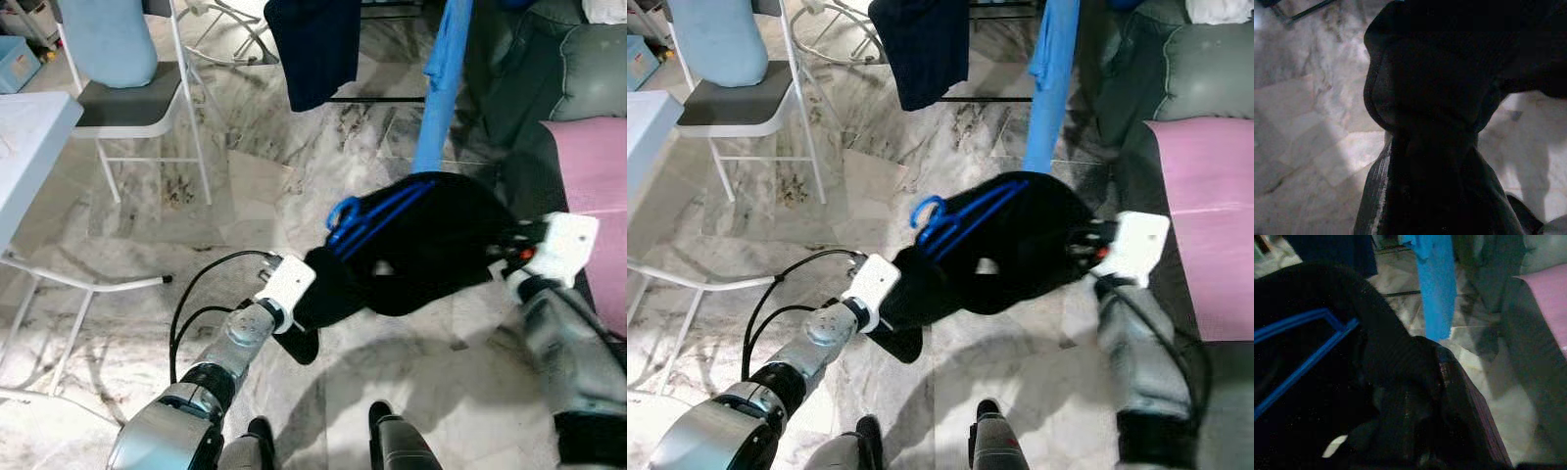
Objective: Hang hanger
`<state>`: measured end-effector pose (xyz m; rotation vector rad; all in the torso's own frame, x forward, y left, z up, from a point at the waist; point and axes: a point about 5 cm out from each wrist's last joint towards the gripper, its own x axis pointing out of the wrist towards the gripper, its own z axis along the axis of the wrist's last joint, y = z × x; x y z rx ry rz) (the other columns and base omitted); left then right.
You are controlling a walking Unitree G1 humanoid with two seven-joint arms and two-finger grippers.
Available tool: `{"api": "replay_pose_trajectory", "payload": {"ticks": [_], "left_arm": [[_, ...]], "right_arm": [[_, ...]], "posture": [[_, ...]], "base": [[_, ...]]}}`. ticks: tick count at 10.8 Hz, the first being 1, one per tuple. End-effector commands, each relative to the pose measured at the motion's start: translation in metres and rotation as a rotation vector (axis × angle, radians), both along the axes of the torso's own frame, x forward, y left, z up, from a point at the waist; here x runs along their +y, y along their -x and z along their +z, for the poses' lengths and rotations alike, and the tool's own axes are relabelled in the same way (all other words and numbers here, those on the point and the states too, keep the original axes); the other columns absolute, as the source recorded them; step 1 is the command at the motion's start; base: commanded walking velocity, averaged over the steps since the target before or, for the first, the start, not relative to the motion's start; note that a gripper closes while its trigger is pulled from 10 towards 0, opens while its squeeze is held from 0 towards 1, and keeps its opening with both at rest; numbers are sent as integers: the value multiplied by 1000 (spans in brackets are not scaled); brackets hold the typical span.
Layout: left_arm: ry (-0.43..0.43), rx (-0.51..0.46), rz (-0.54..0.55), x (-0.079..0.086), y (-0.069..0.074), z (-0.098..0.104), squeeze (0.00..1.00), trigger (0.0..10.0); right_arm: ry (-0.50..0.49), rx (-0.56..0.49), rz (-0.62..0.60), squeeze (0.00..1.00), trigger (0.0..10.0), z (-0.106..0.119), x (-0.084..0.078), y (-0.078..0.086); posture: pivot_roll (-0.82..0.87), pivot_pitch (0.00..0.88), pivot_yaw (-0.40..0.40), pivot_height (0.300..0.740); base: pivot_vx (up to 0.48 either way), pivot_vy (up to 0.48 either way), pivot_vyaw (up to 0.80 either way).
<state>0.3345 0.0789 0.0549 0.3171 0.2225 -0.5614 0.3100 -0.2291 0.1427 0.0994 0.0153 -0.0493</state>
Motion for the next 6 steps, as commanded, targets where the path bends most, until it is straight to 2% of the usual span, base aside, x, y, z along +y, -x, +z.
{"api": "replay_pose_trajectory", "payload": {"ticks": [1,2,4,6], "left_arm": [[23,21,78,5,-2,-1,0,0],[30,23,94,3,-3,0,0,0],[18,25,84,-4,-2,-1,0,0],[2,27,66,-11,0,-2,0,0]], "right_arm": [[-10,13,61,0,0,-8,16,5],[-23,29,129,0,0,-16,32,11],[-46,32,211,0,0,-23,51,21],[-77,-4,225,0,0,-16,53,26]], "posture": [[-299,259,78,740],[-309,254,76,740],[-339,257,78,740],[-355,259,80,740]], "base": [[0,0,0],[0,0,0],[0,0,0],[0,0,0]]}}
